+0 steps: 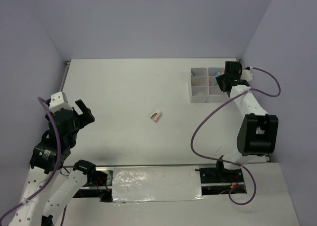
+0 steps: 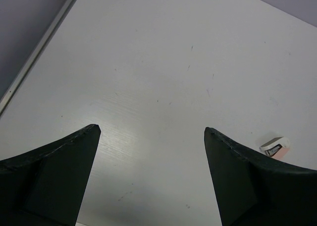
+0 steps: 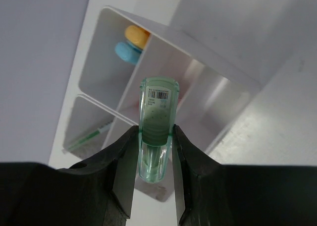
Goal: Sort the stationery into containers
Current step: Place the pen in the storage box.
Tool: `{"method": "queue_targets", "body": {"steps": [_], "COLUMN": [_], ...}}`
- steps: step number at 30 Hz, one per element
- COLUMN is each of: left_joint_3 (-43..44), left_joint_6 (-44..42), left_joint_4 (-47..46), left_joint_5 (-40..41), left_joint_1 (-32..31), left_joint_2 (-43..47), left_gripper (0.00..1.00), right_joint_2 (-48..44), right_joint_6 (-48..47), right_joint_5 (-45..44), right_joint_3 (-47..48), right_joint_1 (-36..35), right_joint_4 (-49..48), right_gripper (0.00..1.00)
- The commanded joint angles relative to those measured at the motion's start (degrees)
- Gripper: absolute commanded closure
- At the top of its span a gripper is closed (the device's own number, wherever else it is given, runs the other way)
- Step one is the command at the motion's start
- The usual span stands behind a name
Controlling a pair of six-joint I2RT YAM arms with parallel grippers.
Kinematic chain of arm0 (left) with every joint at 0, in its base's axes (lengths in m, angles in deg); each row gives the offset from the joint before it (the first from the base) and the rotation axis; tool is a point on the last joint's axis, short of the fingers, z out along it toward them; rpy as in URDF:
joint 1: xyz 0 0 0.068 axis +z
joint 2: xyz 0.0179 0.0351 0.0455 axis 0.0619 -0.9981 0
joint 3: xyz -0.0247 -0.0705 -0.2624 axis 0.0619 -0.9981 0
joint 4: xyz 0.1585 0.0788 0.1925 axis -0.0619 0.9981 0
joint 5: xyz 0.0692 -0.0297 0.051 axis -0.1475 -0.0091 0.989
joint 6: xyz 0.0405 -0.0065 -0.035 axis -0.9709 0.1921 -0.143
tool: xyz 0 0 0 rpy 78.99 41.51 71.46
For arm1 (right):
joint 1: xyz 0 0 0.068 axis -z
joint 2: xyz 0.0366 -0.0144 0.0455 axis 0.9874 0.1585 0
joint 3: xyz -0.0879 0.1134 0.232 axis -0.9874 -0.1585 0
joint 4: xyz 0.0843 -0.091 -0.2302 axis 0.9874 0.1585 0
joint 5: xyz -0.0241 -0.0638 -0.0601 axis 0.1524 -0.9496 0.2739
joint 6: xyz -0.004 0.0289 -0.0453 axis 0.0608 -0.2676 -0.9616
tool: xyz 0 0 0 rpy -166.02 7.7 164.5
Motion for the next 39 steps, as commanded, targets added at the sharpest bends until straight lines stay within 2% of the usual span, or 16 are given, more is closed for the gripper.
{"method": "queue_targets", "body": {"steps": [1, 8, 18, 20, 22, 25, 33, 38, 39], "left_joint_3": [-0.26, -0.43, -0.61, -0.61, -0.61, -0.61, -0.61, -0.52, -0.52], "left_joint_6": [-1.73, -2.17, -2.7, -2.7, -2.7, -2.7, -2.61, -2.79, -2.79], "left_joint_4": [-3.12, -3.64, -4.0, -4.08, -4.0, -4.08, -4.0, -4.0, -4.0], "left_joint_5": [-1.12, -2.26, -3.23, -3.23, -3.23, -3.23, -2.88, -2.97, -2.97], "left_joint_1": [-0.38, -0.47, -0.73, -0.73, -0.82, -0.91, -0.91, -0.91, -0.91], "left_joint_2": [-0.13, -0.92, -1.01, -1.09, -1.09, -1.01, -0.74, -1.09, -1.09], "left_gripper": [0.01, 0.01, 0.01, 0.01, 0.01, 0.01, 0.01, 0.01, 0.01], "right_joint_2": [2.4, 7.59, 9.0, 9.17, 9.79, 10.67, 8.92, 0.95, -0.56], "right_joint_6": [0.81, 0.46, 0.63, 0.54, 0.54, 0.46, -0.51, -8.49, -10.34], "right_joint_5": [3.91, 6.12, 5.42, 5.5, 5.42, 6.03, 6.56, 5.24, 5.33], "right_joint_3": [6.26, 9.43, 7.5, 7.41, 8.11, 9.08, 8.64, 7.77, 7.16], "right_joint_1": [-0.11, -0.1, -0.02, -0.02, 0.07, 0.07, 0.16, -2.73, -5.09], "right_joint_4": [-1.56, -1.82, -2.88, -3.23, -2.62, -1.82, -2.17, -6.82, -8.22], "right_gripper": [1.0, 0.89, 0.78, 0.71, 0.56, 0.48, 0.41, 0.37, 0.35]}}
